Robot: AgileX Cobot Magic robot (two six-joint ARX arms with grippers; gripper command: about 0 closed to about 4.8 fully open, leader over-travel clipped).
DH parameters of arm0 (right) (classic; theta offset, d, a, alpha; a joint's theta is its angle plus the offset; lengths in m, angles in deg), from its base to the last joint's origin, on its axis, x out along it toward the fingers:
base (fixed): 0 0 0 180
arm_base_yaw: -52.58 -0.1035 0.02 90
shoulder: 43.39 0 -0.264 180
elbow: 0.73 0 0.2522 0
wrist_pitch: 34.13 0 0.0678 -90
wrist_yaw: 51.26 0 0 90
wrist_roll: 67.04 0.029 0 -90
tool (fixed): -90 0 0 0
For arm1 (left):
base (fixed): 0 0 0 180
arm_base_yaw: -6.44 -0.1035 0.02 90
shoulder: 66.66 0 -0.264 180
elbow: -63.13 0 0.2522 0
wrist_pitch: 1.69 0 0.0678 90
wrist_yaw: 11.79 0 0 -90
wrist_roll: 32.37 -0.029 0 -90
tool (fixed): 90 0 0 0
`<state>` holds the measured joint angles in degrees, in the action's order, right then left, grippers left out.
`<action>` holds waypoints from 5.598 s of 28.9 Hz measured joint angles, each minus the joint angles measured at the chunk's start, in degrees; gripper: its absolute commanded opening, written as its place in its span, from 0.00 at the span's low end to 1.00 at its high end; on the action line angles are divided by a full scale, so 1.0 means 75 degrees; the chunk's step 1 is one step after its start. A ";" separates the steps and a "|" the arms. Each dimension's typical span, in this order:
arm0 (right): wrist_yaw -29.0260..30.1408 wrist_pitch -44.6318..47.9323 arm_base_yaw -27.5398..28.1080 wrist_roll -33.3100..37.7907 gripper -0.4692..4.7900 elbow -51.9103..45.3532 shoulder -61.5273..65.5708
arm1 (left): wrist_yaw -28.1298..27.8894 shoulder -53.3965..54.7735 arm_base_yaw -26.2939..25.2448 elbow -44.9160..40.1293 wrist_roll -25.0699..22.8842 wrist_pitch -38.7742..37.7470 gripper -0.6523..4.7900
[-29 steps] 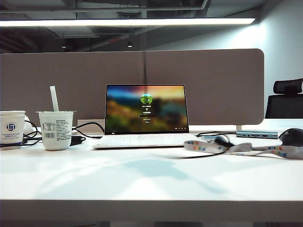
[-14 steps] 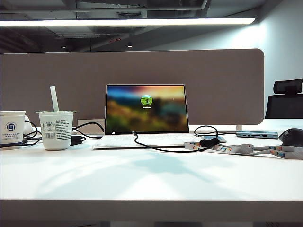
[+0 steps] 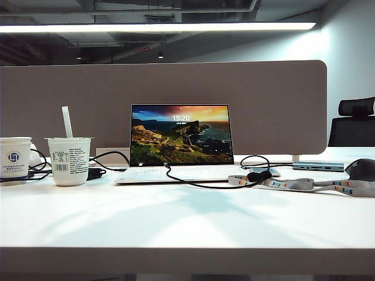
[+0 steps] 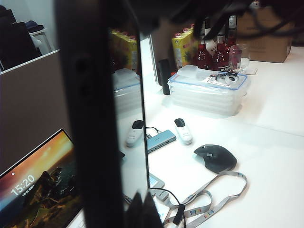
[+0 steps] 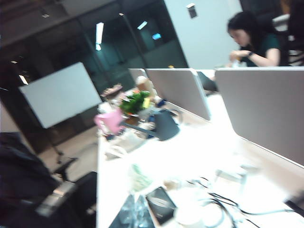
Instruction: Pick up the black phone, pick up the charger plug, insert the charger plug into the phone's charging port, and finally place the connected phone back on the desk.
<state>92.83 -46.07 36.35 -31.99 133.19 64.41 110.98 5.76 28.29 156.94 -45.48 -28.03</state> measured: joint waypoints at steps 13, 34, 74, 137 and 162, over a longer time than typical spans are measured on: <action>-0.3844 -0.3631 0.0003 -0.3538 0.08 0.0020 -0.0866 | 0.0012 -0.0172 -0.0003 0.0006 0.0000 0.0111 0.11; -0.4202 -0.3745 -0.1110 -0.5292 0.10 -0.2946 -0.0641 | -0.1370 -0.0577 -0.0003 0.0003 0.0178 0.0189 0.11; -0.3660 -0.3080 -0.1154 -0.6085 0.59 -0.3185 0.2439 | -0.1655 -0.0635 -0.0012 0.0003 0.0323 0.0277 0.11; -0.5651 -0.8699 -0.1399 -1.3767 0.25 -0.3200 -0.0221 | -0.1679 -0.0635 -0.0012 0.0003 0.0411 0.0332 0.11; -0.4028 -0.5476 -0.1408 -0.2049 0.39 -0.3133 -0.0020 | -0.1682 -0.0638 -0.0012 0.0003 0.0466 0.0335 0.11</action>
<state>62.62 -87.14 25.80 -47.35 109.69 64.26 98.37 0.98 28.20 156.96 -41.98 -25.51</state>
